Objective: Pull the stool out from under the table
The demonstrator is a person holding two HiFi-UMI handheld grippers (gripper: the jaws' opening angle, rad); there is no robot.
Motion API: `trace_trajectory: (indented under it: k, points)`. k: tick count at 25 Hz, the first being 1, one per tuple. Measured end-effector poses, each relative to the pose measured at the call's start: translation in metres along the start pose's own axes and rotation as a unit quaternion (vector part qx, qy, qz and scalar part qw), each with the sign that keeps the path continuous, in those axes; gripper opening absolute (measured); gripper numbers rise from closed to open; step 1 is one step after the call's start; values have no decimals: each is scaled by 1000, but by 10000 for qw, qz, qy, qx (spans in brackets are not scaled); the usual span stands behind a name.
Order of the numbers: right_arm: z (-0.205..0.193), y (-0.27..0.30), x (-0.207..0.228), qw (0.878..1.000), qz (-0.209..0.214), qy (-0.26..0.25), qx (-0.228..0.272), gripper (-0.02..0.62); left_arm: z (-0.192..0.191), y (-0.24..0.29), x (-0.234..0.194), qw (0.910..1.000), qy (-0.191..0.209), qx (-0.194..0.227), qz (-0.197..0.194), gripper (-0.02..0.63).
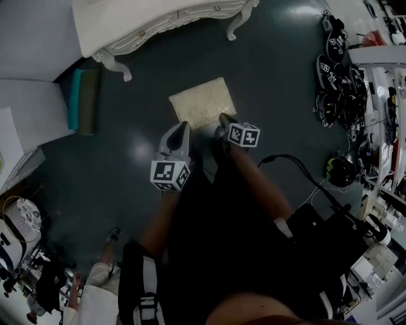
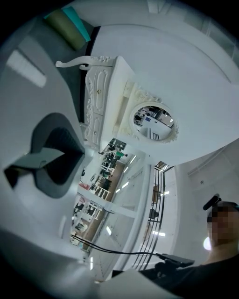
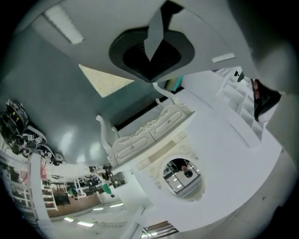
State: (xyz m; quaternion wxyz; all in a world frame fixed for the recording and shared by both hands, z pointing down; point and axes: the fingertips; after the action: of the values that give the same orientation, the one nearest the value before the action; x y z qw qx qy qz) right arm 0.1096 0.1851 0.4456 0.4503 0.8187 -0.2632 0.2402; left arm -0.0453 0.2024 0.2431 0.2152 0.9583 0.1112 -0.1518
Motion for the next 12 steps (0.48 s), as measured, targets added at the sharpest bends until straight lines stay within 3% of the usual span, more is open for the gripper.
trace_trajectory:
  k: [5, 12]
  points:
    - [52, -30, -36, 9969, 305, -696, 202, -2, 20, 0, 22, 9996, -9, 229, 173, 6]
    - [89, -76, -78, 9826, 768, -1624, 466, -2, 42, -6, 52, 9968, -58, 721, 337, 6]
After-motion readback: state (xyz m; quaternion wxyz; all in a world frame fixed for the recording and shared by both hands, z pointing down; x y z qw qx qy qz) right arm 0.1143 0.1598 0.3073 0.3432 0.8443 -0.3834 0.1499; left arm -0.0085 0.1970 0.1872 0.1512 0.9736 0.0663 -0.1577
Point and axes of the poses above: the fingertips, and each gripper's own axes: y forward along the fingers, x to its right, z out of its top, and after that the axes turned 11 degrees about z, right-handed
